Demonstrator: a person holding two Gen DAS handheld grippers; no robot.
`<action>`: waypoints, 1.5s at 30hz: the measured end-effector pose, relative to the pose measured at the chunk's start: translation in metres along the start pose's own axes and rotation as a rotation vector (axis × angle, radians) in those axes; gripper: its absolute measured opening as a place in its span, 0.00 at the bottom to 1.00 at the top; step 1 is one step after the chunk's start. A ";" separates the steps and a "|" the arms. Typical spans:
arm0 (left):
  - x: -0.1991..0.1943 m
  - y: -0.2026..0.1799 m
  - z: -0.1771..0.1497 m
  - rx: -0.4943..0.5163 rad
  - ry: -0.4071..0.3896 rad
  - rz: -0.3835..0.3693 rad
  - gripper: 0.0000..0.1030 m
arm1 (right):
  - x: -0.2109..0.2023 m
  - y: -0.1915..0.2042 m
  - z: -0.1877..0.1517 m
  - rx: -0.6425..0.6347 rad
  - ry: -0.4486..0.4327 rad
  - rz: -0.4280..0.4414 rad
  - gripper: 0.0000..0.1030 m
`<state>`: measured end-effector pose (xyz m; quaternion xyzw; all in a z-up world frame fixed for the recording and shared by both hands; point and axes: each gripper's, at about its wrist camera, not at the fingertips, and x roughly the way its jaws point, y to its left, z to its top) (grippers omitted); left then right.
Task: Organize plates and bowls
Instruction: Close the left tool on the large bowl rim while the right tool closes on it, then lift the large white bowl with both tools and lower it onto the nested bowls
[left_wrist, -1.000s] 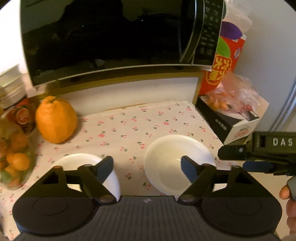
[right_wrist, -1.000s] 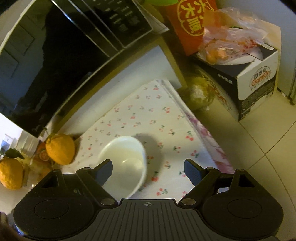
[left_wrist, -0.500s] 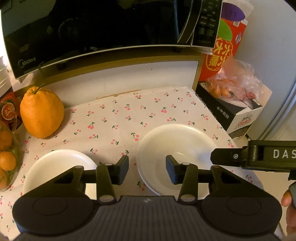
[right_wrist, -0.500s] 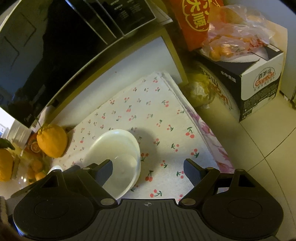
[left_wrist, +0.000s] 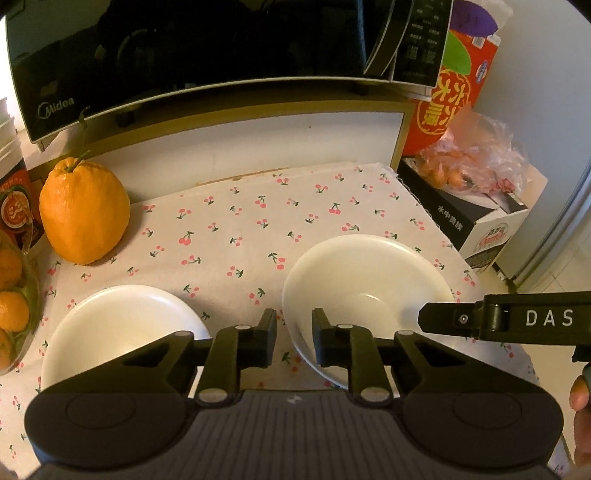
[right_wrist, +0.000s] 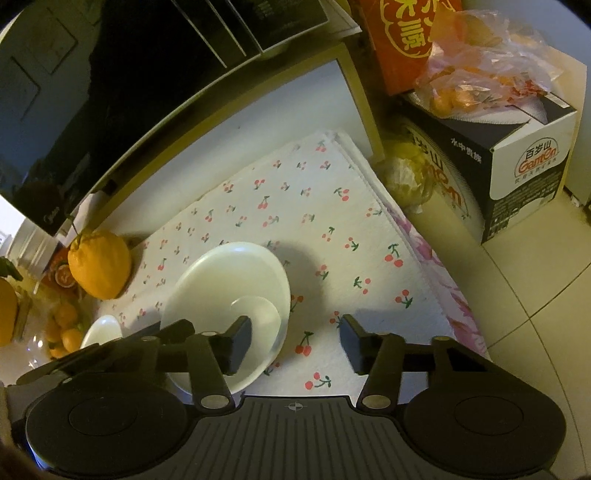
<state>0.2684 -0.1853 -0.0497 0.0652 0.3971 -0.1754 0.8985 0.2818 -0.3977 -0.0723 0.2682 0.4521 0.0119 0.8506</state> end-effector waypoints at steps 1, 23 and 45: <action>0.000 0.000 0.000 -0.001 0.001 -0.001 0.15 | 0.000 0.000 0.000 0.003 0.003 0.003 0.41; -0.011 -0.001 0.002 -0.002 -0.029 -0.009 0.11 | -0.009 0.010 0.002 -0.022 0.002 0.050 0.18; -0.067 0.016 0.009 -0.016 -0.106 0.028 0.11 | -0.050 0.052 0.006 -0.046 -0.060 0.108 0.18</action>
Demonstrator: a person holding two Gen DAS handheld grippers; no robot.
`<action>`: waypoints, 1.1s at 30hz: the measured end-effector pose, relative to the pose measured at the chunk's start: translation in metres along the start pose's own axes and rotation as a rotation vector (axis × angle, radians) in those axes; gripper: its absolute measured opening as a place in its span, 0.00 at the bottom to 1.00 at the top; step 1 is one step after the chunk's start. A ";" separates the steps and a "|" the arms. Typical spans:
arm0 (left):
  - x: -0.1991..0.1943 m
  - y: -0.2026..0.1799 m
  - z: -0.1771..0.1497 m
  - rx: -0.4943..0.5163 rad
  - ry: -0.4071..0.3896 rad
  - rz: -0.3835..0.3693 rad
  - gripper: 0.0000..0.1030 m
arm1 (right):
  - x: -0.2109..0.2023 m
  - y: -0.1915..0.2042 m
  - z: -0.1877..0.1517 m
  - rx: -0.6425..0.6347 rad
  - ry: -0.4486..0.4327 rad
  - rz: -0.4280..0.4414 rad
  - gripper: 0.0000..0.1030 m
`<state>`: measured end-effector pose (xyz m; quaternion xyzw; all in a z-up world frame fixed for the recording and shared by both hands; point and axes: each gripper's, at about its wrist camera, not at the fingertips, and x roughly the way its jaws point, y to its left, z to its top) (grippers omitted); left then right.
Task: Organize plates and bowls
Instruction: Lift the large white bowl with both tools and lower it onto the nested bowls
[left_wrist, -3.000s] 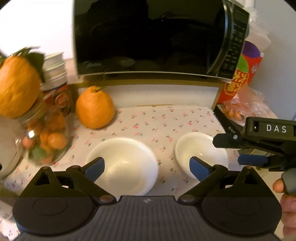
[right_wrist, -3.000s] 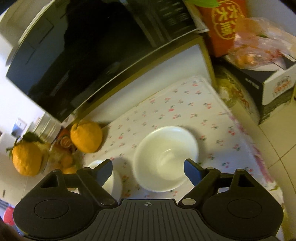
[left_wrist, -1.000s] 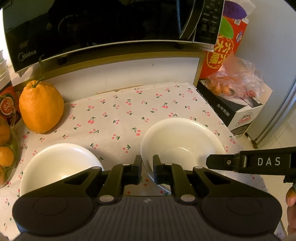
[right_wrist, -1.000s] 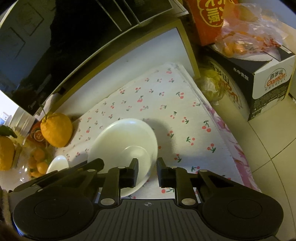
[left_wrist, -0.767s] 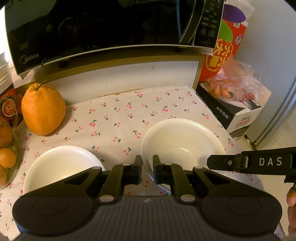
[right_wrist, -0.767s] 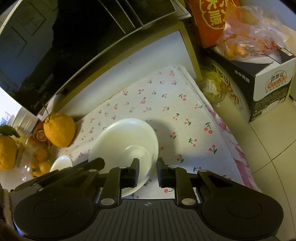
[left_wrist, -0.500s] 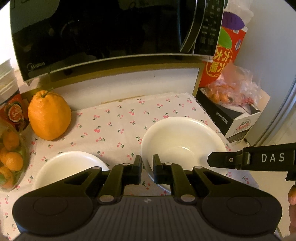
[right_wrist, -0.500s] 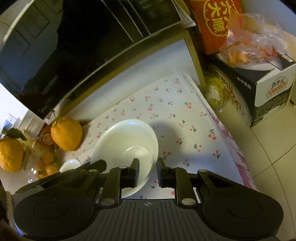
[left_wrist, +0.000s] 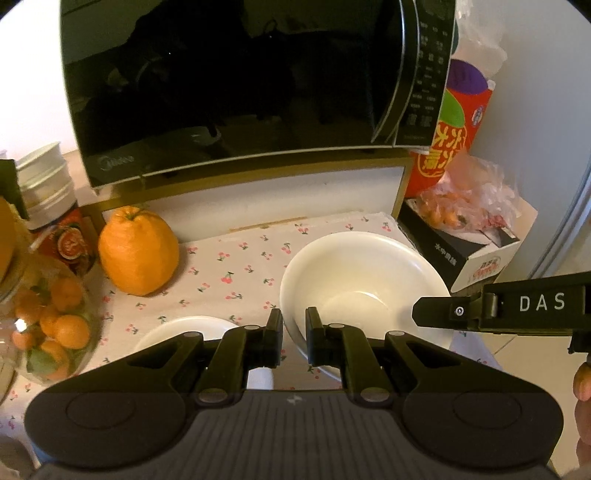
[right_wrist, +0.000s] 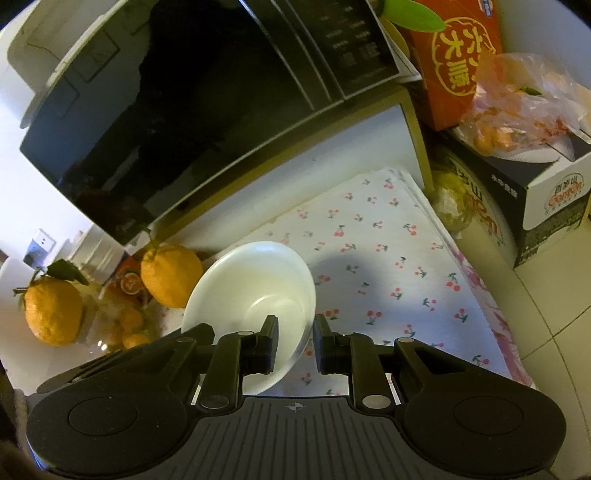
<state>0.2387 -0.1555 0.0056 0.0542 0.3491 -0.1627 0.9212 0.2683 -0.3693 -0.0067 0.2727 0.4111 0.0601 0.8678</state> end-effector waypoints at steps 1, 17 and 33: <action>-0.001 0.001 0.001 -0.003 -0.002 0.003 0.11 | -0.001 0.003 0.000 0.000 -0.001 0.003 0.19; -0.025 0.056 -0.012 -0.079 -0.002 0.087 0.11 | 0.018 0.068 -0.015 -0.068 0.033 0.060 0.20; -0.017 0.088 -0.037 -0.138 0.028 0.094 0.12 | 0.050 0.096 -0.037 -0.128 0.098 0.034 0.20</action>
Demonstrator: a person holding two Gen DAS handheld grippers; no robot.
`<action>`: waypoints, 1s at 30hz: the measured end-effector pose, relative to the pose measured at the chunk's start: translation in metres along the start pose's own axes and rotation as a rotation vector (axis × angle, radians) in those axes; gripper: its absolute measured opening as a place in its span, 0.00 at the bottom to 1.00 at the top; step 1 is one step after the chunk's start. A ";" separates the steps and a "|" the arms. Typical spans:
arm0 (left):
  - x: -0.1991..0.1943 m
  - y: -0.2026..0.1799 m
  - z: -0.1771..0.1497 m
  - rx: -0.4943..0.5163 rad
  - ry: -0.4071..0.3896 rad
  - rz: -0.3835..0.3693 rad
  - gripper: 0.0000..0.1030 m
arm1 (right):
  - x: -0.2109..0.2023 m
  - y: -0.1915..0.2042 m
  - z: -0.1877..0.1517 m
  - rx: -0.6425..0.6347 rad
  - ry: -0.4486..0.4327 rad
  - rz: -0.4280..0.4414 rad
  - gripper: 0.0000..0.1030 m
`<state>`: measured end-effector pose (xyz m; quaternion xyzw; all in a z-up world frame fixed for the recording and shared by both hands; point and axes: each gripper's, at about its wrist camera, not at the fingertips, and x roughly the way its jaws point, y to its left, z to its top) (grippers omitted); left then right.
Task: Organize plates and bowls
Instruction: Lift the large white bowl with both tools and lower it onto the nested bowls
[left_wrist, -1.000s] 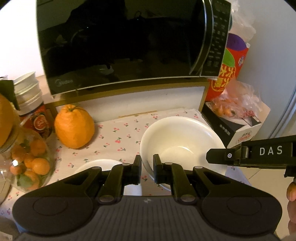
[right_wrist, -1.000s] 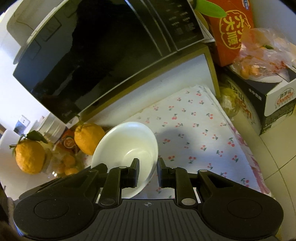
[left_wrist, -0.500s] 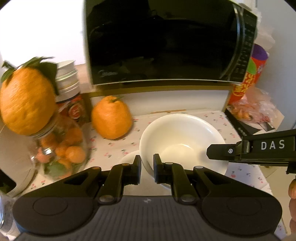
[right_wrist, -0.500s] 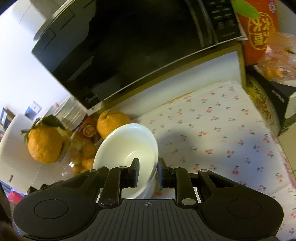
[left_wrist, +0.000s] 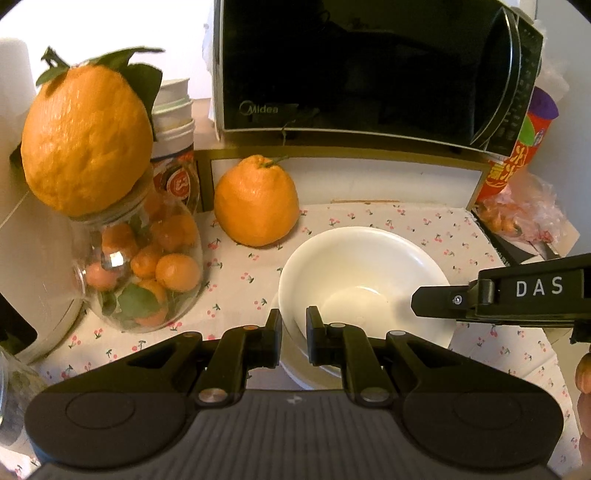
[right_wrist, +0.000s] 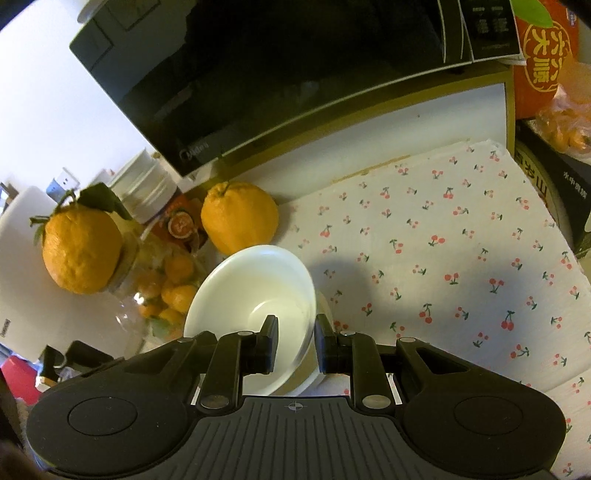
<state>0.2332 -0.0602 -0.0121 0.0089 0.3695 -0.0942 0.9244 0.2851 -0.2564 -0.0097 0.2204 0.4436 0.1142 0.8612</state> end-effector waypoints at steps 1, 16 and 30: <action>0.001 0.001 -0.001 -0.003 0.001 0.000 0.12 | 0.002 0.001 -0.001 -0.002 0.004 -0.004 0.20; 0.004 0.006 -0.013 -0.030 -0.023 -0.008 0.12 | 0.020 0.002 -0.006 -0.025 0.039 -0.045 0.20; 0.006 0.007 -0.015 0.002 -0.052 -0.003 0.14 | 0.023 0.001 -0.009 -0.041 0.047 -0.052 0.23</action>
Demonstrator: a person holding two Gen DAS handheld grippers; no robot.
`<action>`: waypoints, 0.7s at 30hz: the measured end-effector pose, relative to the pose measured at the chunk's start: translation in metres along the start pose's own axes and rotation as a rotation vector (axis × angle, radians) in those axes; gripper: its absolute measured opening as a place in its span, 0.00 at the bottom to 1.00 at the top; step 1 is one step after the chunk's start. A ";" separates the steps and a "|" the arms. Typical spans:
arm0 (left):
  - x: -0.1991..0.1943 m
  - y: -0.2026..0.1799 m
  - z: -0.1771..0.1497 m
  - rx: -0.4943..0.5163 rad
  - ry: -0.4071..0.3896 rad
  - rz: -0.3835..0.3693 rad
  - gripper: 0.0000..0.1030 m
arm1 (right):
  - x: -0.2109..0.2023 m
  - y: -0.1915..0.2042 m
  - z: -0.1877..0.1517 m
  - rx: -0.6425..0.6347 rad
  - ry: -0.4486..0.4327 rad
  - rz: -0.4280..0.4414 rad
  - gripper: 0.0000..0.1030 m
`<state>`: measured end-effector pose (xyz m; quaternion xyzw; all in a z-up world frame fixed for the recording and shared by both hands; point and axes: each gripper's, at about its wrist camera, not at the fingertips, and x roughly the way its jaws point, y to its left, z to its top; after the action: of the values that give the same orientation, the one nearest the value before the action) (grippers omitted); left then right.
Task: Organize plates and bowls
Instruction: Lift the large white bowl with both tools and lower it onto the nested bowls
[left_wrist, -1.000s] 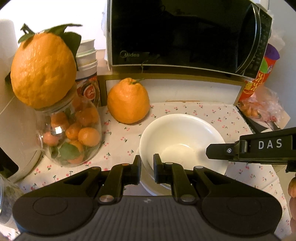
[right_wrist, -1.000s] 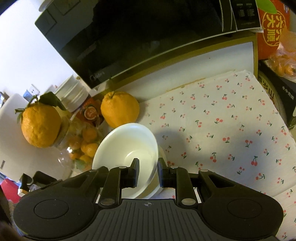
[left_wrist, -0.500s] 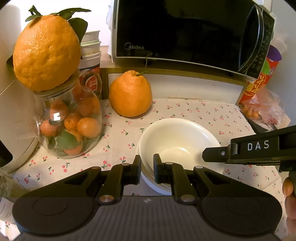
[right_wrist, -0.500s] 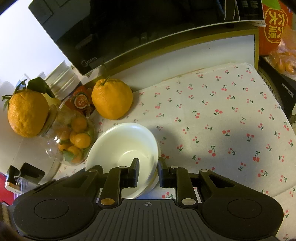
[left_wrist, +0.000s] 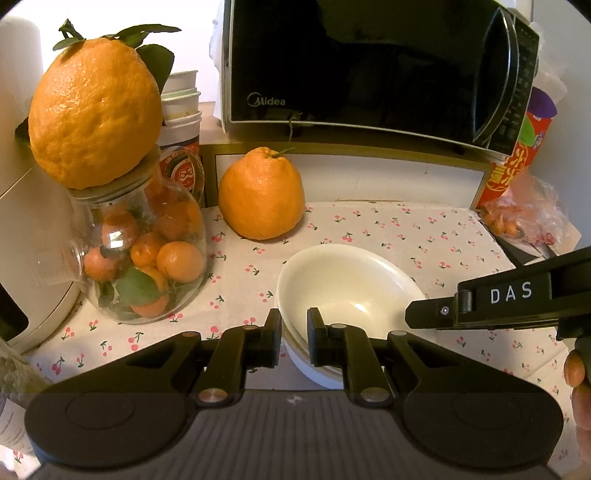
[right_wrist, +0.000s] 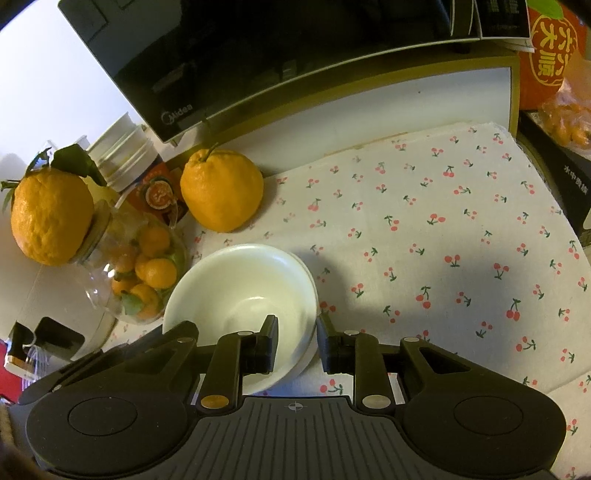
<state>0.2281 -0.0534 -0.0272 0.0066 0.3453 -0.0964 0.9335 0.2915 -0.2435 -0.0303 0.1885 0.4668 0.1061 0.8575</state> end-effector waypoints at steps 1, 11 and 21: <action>0.000 0.000 -0.001 0.005 0.001 -0.001 0.14 | 0.000 0.000 0.000 -0.003 -0.003 -0.001 0.23; -0.001 0.002 -0.003 0.040 -0.014 -0.011 0.23 | -0.007 -0.002 0.002 0.001 -0.029 0.007 0.24; -0.007 -0.002 -0.005 0.092 -0.044 -0.053 0.47 | -0.009 -0.007 0.002 0.007 -0.031 0.003 0.39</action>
<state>0.2191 -0.0539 -0.0267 0.0383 0.3201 -0.1371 0.9366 0.2881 -0.2537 -0.0257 0.1936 0.4536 0.1028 0.8638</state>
